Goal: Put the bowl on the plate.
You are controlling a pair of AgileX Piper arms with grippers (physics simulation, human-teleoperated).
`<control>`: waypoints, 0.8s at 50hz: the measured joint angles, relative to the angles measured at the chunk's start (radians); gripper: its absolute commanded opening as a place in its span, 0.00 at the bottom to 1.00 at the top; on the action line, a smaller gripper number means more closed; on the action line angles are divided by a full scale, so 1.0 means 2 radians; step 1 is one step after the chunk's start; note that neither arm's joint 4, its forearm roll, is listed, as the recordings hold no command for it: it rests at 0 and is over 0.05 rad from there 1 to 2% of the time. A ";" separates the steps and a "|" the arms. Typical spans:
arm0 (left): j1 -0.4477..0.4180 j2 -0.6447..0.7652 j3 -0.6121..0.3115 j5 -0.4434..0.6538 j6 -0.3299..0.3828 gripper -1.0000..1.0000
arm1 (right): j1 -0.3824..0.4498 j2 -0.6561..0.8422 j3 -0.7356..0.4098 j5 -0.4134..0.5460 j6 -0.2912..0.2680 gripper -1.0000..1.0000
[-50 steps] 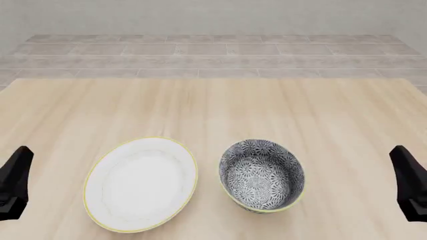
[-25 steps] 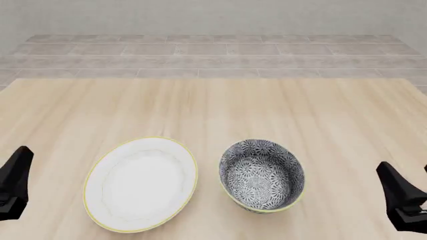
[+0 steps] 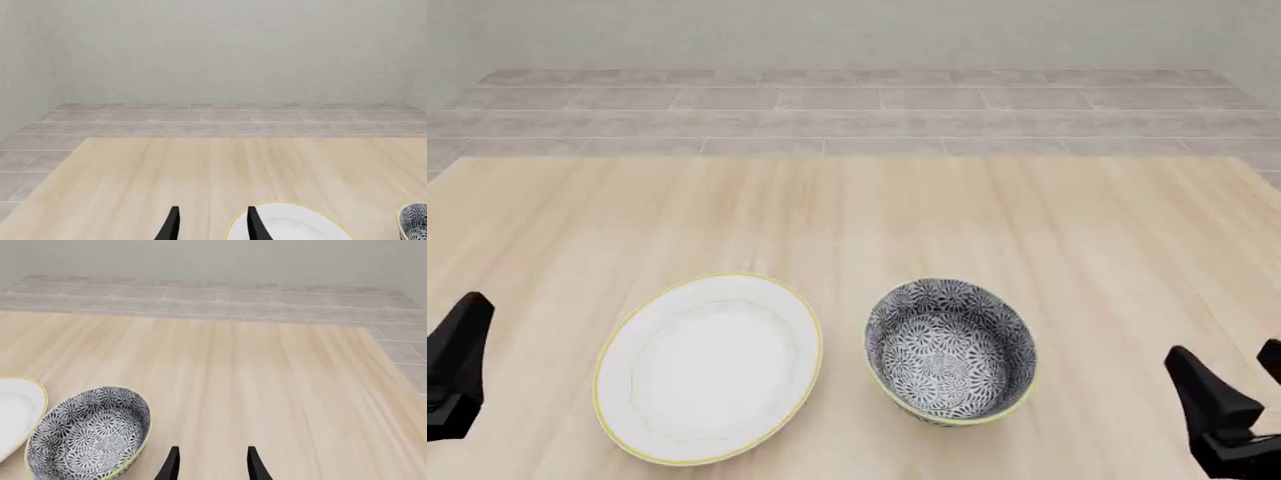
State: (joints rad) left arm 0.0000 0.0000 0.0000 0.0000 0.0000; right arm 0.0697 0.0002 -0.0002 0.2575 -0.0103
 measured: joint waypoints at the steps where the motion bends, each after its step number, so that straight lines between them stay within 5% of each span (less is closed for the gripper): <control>1: 0.000 0.000 0.000 0.000 0.000 1.00 | 0.000 0.000 0.000 0.002 -0.001 1.00; 6: 0.000 0.000 0.000 0.000 0.000 1.00 | 0.004 0.000 0.000 0.009 -0.002 1.00; 21: 0.000 0.000 0.000 0.000 0.000 1.00 | 0.005 0.188 -0.162 0.002 0.007 1.00; 40: 0.000 0.000 0.000 0.000 0.000 1.00 | 0.025 0.292 -0.231 -0.019 0.007 1.00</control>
State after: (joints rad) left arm 0.0000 0.0000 0.0000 0.0000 0.0000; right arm 0.1191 0.5838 -0.4614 0.2191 0.0047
